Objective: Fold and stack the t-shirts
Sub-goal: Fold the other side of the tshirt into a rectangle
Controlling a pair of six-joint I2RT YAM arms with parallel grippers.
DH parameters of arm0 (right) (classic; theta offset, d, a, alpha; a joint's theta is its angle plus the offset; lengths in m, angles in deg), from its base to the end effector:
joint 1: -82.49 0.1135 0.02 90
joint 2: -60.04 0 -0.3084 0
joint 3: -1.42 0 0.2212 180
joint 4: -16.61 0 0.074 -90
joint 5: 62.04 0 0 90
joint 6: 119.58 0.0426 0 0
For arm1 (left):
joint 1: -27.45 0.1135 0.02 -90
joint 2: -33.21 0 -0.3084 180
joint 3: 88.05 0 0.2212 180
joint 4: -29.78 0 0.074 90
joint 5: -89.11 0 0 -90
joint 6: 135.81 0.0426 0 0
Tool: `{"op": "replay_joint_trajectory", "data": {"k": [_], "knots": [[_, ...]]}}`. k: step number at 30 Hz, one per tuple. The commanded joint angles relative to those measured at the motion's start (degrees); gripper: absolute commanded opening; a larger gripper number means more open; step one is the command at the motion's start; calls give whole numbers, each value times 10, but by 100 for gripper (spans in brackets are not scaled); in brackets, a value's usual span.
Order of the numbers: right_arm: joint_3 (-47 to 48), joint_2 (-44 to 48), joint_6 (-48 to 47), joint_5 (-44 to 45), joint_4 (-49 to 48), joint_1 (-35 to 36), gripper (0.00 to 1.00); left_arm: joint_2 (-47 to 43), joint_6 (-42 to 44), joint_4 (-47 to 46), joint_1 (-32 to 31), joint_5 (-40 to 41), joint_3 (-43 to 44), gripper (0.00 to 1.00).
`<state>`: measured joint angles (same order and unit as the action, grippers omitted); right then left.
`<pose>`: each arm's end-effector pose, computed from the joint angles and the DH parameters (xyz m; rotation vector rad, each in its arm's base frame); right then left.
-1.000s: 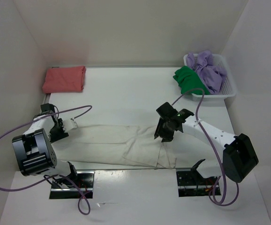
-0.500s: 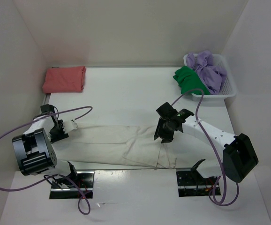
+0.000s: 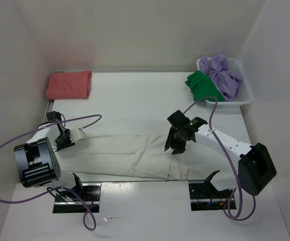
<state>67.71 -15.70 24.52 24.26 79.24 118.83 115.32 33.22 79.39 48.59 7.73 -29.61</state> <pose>0.1579 0.1196 0.2652 0.4392 2.9078 0.3960 0.1970 0.0830 0.2190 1.4372 2.6680 0.4881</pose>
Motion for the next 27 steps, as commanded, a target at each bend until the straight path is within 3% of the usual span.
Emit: {"op": "replay_joint_trajectory", "data": {"k": [1,2,5,6,7,9,19,25,27], "knots": [[-4,19,-2,0,-3,-3,49,16,-12,18,-4,-6,-9,46],[-4,19,-2,-5,-3,-3,49,17,-12,18,-4,-11,-9,46],[-4,19,-2,-5,-3,-3,49,17,-23,18,-9,-12,-9,33],[-4,19,-2,-5,-3,-8,49,17,-23,11,-9,-12,-9,26],[-4,19,-2,-5,-3,-8,49,22,-29,11,-9,-12,-9,12],[3,19,-2,-5,-3,-14,49,22,-52,-7,-9,-17,-1,2],[20,60,-19,56,31,-118,48,-26,-111,-93,-9,3,31,0],[27,30,-54,50,-26,-176,48,-27,-114,-91,-9,3,26,0],[32,1,-65,45,-45,-183,52,-32,-101,-85,-15,8,-8,2]]}}
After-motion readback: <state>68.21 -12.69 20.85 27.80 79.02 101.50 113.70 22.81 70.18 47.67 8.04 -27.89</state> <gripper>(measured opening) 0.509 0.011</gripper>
